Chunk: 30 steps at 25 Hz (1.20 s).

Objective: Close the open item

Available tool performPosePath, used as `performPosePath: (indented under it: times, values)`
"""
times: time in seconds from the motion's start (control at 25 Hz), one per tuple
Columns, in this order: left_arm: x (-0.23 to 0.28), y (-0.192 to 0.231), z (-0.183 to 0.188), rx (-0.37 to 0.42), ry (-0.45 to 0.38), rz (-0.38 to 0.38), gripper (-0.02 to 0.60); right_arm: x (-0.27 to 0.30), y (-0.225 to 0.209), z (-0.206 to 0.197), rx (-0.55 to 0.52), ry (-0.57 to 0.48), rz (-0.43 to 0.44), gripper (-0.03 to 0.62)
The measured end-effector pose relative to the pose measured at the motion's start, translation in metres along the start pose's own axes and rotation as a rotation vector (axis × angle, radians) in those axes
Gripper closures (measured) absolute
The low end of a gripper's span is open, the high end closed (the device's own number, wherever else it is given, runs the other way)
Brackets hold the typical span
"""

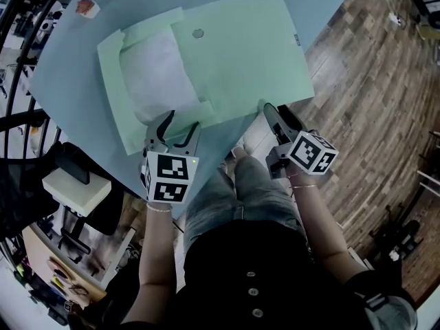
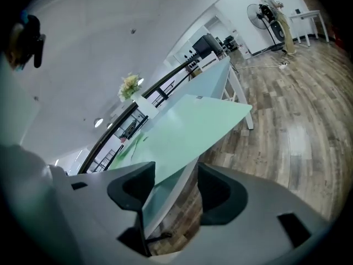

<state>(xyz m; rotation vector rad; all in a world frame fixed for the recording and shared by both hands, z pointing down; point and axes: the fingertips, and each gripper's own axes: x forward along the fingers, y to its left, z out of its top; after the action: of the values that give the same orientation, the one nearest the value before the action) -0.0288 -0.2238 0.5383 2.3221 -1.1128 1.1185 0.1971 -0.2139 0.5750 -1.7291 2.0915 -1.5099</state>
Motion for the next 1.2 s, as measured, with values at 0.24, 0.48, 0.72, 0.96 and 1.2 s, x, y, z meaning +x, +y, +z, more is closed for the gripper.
performPosePath:
  times: [0.24, 0.48, 0.72, 0.96, 1.2]
  values:
    - [0.003, -0.001, 0.0, -0.016, -0.009, -0.008, 0.33, 0.007, -0.008, 0.012, 0.061, -0.055, -0.003, 0.361]
    - [0.003, -0.001, 0.0, -0.007, -0.01, -0.002, 0.333, 0.012, -0.021, 0.021, 0.178, -0.133, -0.006, 0.358]
    - [0.004, -0.002, -0.001, -0.019, -0.006, -0.005, 0.336, 0.014, -0.031, 0.023, 0.281, -0.182, -0.036, 0.36]
    - [0.004, -0.002, -0.001, -0.021, -0.007, -0.003, 0.337, 0.017, -0.029, 0.024, 0.25, -0.197, -0.007, 0.382]
    - [0.003, -0.002, 0.0, -0.019, -0.005, -0.003, 0.343, 0.018, -0.017, 0.031, 0.13, -0.187, 0.021, 0.46]
